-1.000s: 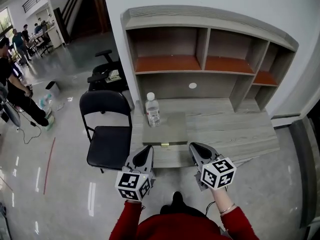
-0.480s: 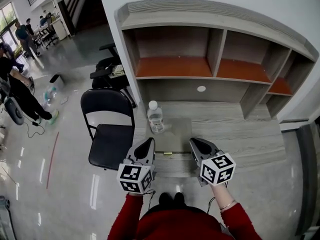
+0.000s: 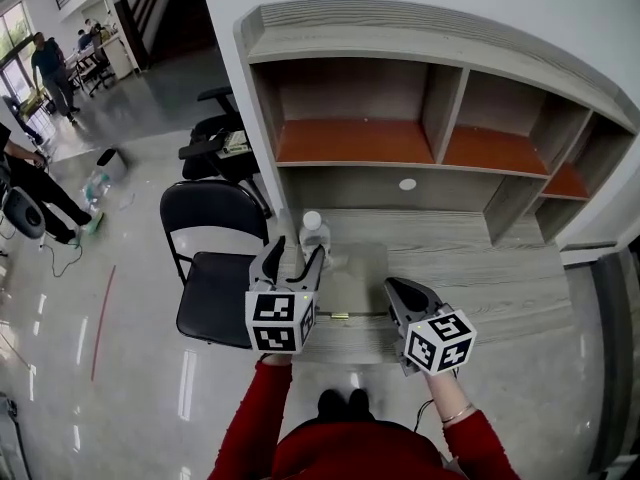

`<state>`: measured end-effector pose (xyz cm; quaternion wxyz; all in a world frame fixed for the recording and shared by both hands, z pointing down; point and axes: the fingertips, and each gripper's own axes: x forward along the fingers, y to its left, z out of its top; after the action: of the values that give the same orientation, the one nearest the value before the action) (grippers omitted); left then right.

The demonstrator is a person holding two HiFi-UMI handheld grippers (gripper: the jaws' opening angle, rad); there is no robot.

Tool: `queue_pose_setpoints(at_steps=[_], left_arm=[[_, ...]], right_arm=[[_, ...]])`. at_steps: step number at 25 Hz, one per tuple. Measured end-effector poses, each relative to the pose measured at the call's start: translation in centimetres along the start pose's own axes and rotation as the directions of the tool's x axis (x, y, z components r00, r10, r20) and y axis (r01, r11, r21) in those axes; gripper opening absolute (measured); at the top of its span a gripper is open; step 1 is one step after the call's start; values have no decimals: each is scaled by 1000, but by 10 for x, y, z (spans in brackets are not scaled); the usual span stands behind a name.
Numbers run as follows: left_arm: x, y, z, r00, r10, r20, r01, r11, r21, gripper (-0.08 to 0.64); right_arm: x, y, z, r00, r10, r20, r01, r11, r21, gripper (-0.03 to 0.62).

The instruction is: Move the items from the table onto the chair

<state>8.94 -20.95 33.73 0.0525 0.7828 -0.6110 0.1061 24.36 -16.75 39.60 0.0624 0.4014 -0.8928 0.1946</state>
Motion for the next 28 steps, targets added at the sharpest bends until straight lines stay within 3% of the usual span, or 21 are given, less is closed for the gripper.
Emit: queue_pose_setpoints(at_steps=[4, 12, 16, 28], left_arm=[[30, 5, 16, 1000, 22, -12, -22, 1000, 17, 296], [57, 2, 1, 997, 38, -65, -35, 999, 36, 295], [63, 1, -1, 996, 44, -74, -40, 998, 49, 199], [52, 6, 7, 999, 27, -36, -27, 1000, -9, 169]], right_arm=[[-2, -4, 1, 1000, -14, 1, 14, 1000, 9, 12], [-7, -13, -4, 999, -38, -6, 38, 999, 29, 12], [-10, -15, -8, 999, -46, -15, 47, 998, 40, 12], [-11, -19, -10, 999, -49, -18, 49, 997, 53, 12]])
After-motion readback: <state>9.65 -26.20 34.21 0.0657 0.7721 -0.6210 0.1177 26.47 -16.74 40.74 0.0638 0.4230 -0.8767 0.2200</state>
